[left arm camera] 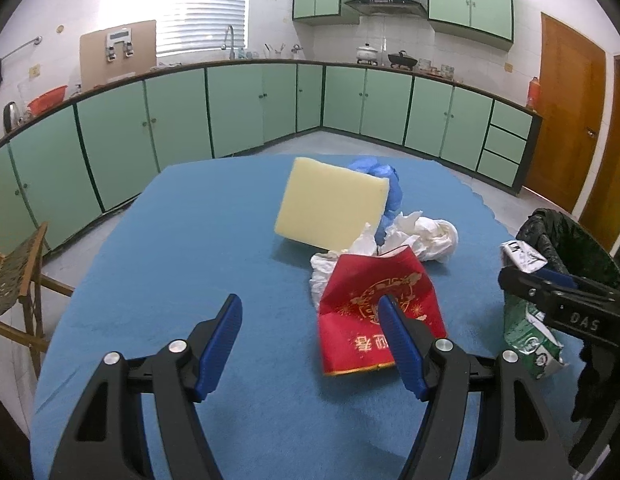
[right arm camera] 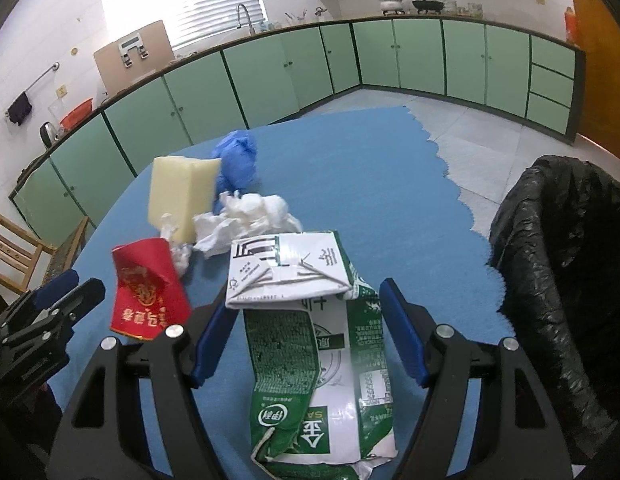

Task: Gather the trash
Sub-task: 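Grasp the red paper cup with the left tool while the right tool holds the bag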

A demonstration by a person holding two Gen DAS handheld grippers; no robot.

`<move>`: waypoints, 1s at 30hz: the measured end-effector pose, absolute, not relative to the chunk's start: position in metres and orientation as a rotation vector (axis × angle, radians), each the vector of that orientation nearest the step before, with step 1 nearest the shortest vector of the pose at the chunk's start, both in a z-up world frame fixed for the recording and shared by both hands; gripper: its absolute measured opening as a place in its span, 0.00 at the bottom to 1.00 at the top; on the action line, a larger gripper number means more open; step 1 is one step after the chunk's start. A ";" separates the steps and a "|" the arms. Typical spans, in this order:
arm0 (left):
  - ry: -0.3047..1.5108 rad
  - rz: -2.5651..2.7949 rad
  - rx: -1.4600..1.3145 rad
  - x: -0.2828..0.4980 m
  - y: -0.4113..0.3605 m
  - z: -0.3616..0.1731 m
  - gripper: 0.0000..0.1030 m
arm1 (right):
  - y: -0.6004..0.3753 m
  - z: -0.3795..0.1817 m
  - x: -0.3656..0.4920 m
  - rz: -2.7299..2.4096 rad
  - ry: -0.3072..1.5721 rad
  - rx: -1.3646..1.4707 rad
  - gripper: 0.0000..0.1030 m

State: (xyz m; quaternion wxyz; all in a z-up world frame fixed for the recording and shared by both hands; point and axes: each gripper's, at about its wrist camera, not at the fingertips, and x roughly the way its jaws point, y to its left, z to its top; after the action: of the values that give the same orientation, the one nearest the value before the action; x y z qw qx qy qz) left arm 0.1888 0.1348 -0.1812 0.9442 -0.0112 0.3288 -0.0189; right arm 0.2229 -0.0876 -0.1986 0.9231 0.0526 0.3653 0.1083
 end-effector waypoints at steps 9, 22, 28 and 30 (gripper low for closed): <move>0.743 -0.076 -0.042 0.204 0.126 -0.201 0.67 | -0.087 -0.207 0.228 0.228 0.760 0.087 0.67; 0.763 -0.142 -0.063 0.200 0.127 -0.202 0.27 | -0.085 -0.207 0.229 0.235 0.758 0.075 0.67; 0.720 -0.161 -0.071 0.189 0.127 -0.188 0.13 | -0.085 -0.200 0.222 0.236 0.742 0.073 0.67; 0.707 -0.166 -0.068 0.187 0.125 -0.183 0.11 | -0.085 -0.196 0.220 0.236 0.735 0.075 0.67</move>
State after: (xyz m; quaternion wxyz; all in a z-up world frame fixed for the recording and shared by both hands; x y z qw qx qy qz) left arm 0.1865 0.1246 -0.1830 0.9342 -0.0334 0.3457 -0.0812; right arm 0.2197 -0.0852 -0.1963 0.9257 0.0367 0.3585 0.1149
